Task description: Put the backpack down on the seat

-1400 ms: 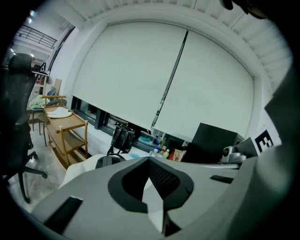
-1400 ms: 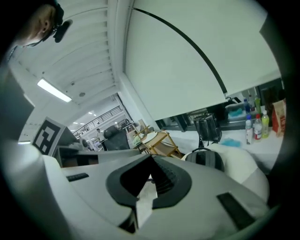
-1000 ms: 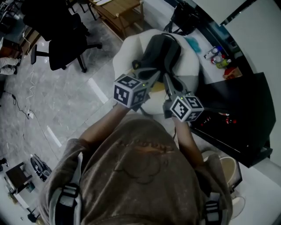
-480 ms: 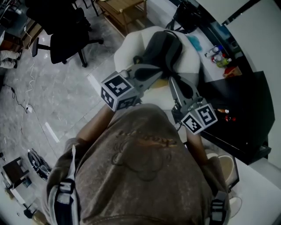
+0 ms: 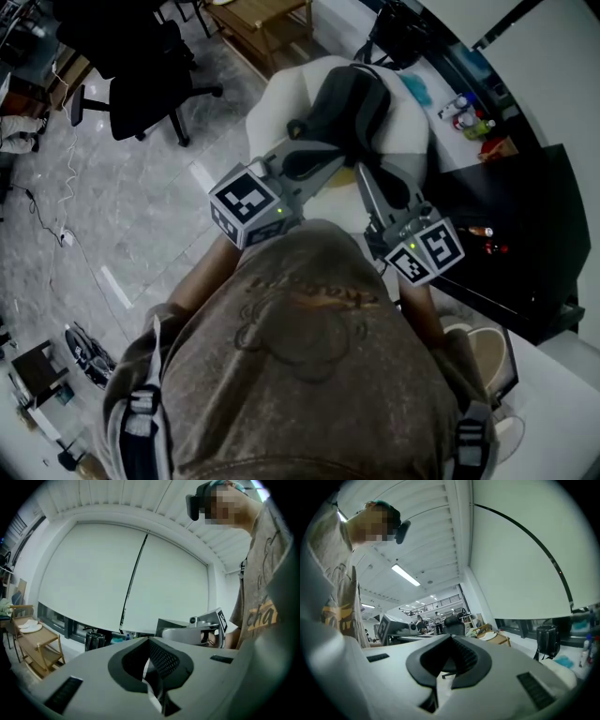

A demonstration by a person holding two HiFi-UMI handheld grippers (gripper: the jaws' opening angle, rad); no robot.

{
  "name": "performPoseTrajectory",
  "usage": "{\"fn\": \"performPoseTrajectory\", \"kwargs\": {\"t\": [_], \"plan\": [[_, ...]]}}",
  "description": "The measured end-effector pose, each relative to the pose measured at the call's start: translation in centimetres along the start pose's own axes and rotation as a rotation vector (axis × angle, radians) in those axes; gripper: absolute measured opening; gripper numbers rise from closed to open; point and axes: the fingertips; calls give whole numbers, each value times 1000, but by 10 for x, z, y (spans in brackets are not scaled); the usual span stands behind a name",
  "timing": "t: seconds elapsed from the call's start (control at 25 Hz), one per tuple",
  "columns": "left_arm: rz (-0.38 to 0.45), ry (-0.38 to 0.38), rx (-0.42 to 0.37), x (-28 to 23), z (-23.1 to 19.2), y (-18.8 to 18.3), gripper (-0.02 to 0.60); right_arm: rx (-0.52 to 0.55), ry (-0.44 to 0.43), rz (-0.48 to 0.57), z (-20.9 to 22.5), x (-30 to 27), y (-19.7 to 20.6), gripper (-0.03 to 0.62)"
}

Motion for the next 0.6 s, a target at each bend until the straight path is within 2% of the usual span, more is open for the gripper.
{"fn": "performPoseTrajectory", "kwargs": {"t": [0.6], "plan": [[16, -4, 95, 15, 1, 12, 0, -21, -47, -18, -21, 2, 9, -3]]}}
Point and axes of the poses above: the fingertips, and each gripper's own axes: x backward along the fingers, z to its right, y out of its underside
